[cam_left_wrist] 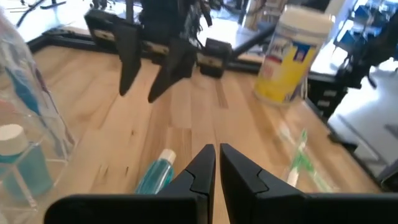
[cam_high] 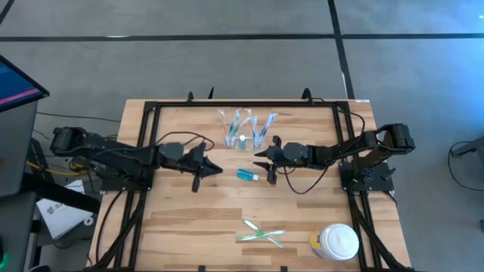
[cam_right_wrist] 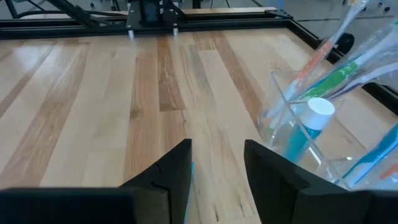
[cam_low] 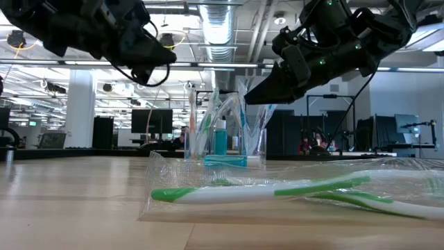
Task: Pick & Place toothbrushing station
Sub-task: Put the blue mouthwash into the transparent organizer
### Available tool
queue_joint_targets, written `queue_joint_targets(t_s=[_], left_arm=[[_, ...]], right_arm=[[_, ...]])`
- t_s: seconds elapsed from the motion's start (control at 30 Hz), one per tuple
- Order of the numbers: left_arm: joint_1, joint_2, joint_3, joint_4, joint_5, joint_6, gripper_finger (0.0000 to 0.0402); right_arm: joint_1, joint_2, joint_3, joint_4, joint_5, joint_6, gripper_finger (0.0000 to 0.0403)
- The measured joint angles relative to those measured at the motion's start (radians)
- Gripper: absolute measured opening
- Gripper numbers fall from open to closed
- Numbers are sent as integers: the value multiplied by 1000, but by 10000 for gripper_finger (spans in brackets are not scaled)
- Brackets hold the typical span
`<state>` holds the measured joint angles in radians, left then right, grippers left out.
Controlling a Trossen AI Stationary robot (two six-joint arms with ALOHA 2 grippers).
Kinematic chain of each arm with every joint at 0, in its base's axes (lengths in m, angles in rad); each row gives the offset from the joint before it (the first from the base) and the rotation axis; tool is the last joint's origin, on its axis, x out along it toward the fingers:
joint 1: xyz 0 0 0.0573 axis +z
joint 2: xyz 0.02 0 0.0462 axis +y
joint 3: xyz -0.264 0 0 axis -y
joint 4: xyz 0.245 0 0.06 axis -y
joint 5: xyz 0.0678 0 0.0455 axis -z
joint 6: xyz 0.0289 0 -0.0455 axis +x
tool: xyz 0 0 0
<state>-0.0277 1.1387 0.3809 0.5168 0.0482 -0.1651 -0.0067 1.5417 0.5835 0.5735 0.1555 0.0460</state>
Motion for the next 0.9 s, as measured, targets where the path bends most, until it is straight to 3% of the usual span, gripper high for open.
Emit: queue_joint_targets(t_s=[0.27,0.53,0.73,0.9], left_arm=[[-7,121,4,61,-17,56,17],[-12,249,88,28,-49,87,21],[-34,324,169,-75,-58,139,58],[-71,372,268,-231,-145,181,97]], right_arm=[[0,0,0,-1,0,-1,142],[-2,0,0,-8,0,-4,137],[-2,1,0,-21,0,-3,141],[-2,1,0,-21,0,-3,139]])
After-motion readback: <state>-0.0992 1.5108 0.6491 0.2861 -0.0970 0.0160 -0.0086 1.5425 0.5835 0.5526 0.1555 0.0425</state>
